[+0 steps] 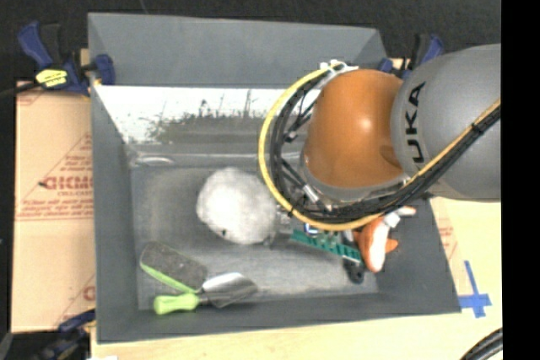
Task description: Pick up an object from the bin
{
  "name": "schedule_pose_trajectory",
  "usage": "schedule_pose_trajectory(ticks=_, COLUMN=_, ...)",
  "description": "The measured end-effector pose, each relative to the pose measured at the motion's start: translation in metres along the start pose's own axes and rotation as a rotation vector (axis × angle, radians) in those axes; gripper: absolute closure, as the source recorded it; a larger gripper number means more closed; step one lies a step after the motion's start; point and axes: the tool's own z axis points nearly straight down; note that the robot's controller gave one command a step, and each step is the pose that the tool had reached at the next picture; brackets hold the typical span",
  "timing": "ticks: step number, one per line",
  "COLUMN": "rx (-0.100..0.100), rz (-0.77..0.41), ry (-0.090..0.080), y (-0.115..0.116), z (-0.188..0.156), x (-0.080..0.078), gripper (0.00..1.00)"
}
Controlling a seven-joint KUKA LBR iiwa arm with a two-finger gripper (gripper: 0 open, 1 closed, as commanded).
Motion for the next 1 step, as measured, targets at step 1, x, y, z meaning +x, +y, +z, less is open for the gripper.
schedule_pose_trajectory(ticks=1, rx=0.001, rz=-0.003, ry=0.002, y=-0.0048, z=0.0007, x=-0.0003, gripper=1.00)
